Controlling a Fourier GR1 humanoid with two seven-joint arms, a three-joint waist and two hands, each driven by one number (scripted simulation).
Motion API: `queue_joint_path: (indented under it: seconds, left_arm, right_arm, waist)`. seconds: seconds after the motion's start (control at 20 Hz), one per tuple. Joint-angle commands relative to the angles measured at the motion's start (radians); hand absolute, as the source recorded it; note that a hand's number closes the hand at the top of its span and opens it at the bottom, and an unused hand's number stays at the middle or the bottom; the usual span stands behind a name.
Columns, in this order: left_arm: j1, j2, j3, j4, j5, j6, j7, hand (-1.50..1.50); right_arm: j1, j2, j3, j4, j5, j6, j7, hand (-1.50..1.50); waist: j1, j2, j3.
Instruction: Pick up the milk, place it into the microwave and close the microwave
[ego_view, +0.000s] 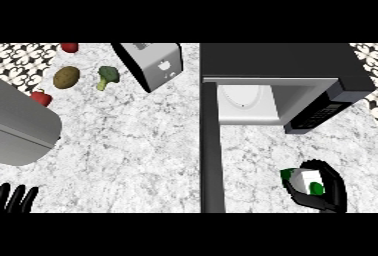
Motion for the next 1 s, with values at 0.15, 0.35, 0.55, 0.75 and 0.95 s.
queue_joint_path:
  seconds: [0.15,0.35,0.55,0.75,0.95]
  left_arm:
    - [0.017,-0.016,-0.01,-0.006,0.001,-0.004,-0.017,-1.5]
    - [-0.029,0.001,0.031,0.031,0.005,-0.002,-0.023,-1.5]
    - [0.045,0.007,0.045,-0.02,0.042,-0.04,-0.022,-1.5]
    - [0.059,0.007,0.078,0.019,0.049,-0.071,-0.072,-1.5]
    - [-0.006,0.051,0.145,0.014,0.14,-0.074,0.002,-1.5]
  right_arm:
    - [0.004,-0.003,0.117,-0.157,0.018,0.184,0.047,1.5]
    - [0.067,0.056,0.19,-0.366,0.022,0.104,0.146,1.5]
    - [0.249,0.08,0.259,-0.675,0.012,0.061,0.268,1.5]
    - [0.369,0.14,0.338,-0.929,0.016,-0.008,0.424,1.5]
    - [0.482,0.163,0.382,-1.155,-0.009,-0.055,0.565,1.5]
  waist:
    - [-0.007,-0.002,-0.001]
    - [-0.014,-0.002,-0.002]
    - [-0.014,-0.004,-0.002]
    - [-0.013,-0.003,-0.002]
    - [-0.014,0.0,-0.001]
